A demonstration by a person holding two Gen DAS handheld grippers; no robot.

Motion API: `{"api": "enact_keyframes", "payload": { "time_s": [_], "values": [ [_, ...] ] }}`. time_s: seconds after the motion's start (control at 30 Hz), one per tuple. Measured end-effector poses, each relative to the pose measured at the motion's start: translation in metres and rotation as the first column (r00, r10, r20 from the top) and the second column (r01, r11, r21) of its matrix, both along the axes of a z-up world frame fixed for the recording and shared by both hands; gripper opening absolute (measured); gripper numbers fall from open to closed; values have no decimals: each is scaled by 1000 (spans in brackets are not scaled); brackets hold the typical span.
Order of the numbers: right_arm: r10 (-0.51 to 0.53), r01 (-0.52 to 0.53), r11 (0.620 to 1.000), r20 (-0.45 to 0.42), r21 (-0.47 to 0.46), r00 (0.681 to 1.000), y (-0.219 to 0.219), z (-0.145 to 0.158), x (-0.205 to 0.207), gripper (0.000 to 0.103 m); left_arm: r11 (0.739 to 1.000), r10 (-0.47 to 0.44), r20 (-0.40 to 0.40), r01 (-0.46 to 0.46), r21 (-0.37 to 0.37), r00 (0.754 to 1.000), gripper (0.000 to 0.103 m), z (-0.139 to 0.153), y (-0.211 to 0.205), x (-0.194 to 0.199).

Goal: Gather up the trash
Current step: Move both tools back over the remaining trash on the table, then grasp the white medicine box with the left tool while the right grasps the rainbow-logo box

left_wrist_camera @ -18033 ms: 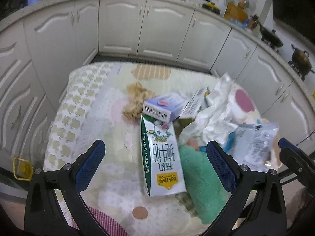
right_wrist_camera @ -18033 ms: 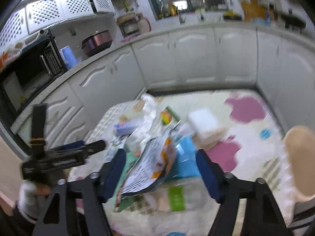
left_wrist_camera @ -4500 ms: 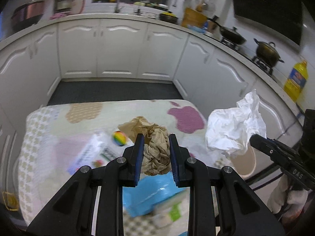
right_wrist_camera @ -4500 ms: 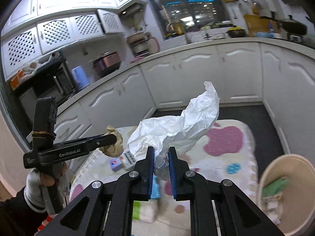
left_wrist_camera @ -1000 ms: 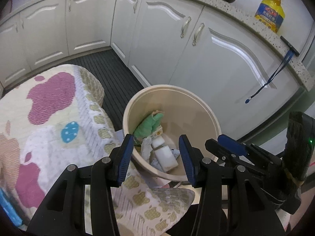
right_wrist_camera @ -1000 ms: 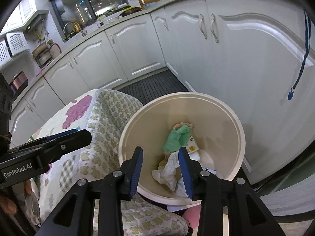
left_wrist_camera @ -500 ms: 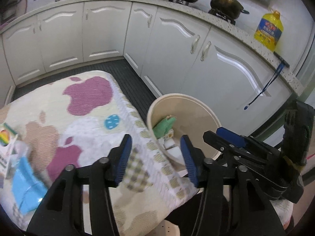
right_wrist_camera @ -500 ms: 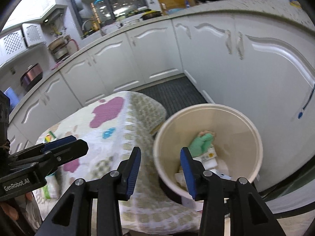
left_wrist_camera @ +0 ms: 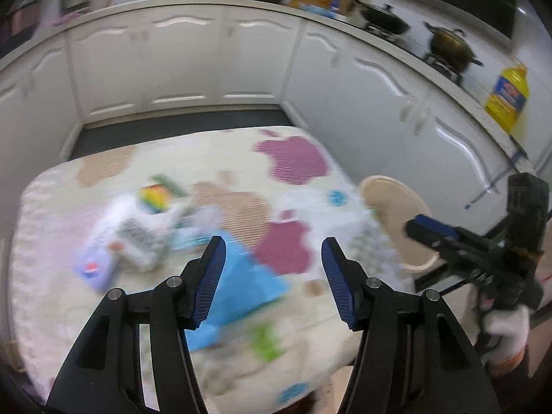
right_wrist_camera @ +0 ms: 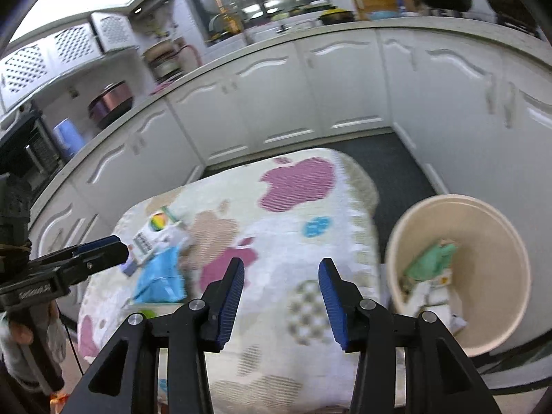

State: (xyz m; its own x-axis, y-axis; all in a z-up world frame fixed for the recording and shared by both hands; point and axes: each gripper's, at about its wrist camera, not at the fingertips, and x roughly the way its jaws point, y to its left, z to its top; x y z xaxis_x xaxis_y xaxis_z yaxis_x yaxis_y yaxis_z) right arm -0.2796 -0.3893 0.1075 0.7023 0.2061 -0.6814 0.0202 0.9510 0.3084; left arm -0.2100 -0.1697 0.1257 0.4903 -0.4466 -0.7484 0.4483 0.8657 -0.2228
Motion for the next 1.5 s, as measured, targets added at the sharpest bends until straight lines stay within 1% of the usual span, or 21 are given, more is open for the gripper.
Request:
{"api": "enact_keyframes", "payload": {
  "time_s": [0.1,0.2,0.27,0.33,0.4,0.47,0.57,0.6,0.67,0.73,0.83,0.87,0.93,1.03,1.17,1.23,1.3,1.37,1.43,1.5],
  "values": [
    [46,-46,999,-7,-6,999,21,1,11,43,997,63,-10,-63,36,998,56,-10,44,7],
    [79,-79,997,-15,-19,997,37,2,23,43,990,119,-44,-115,84,992,56,-27,81,18],
    [99,-100,995,-10,-22,995,46,5,32,43,984,143,-51,-136,116,988,56,-38,97,25],
    [114,-114,993,-6,-19,993,53,5,38,44,980,163,-63,-154,125,985,56,-49,110,34],
    [126,-126,992,-13,-15,992,59,2,44,44,979,163,-66,-153,133,984,56,-61,116,43],
    [144,-144,989,-35,-14,989,67,-2,52,44,977,149,-60,-138,161,987,56,-71,112,52],
    [158,-158,987,-42,-19,987,76,-2,60,44,975,94,-57,-80,206,994,57,-84,100,62],
    [163,-164,986,-42,-19,986,79,-2,64,44,970,90,-45,-77,232,995,57,-87,97,66],
    [174,-175,985,-44,-15,984,84,1,69,44,962,94,-15,-87,258,995,57,-88,94,74],
    [188,-188,982,-47,-8,981,90,2,75,45,966,109,-22,-100,240,994,56,-88,96,83],
    [220,-220,975,-49,5,974,104,4,86,45,976,138,-59,-126,176,989,55,-90,106,95],
    [230,-230,973,-50,8,972,108,4,90,45,978,145,-73,-132,162,987,51,-92,110,97],
    [251,-251,968,-56,15,966,116,2,98,46,982,147,-82,-136,131,986,50,-95,117,96],
    [278,-276,960,-77,32,957,129,-4,113,53,983,141,-86,-130,128,986,47,-93,121,90],
    [296,-290,955,-110,67,949,146,-12,136,53,987,120,-111,-106,124,987,45,-92,123,83],
    [300,-293,953,-124,74,946,153,-15,145,54,982,141,-102,-125,144,985,45,-93,124,80],
    [308,-302,951,-144,63,940,164,-17,154,55,972,176,-89,-159,172,980,45,-91,126,76],
    [325,-322,946,-162,48,932,180,-21,163,57,966,198,-77,-181,182,977,44,-91,134,71],
    [326,-325,945,-179,34,928,190,-24,171,57,962,223,-78,-207,176,972,44,-92,147,66],
    [311,-317,949,-217,10,925,203,-31,182,57,959,252,-86,-236,158,964,44,-92,164,63]
  ]
}}
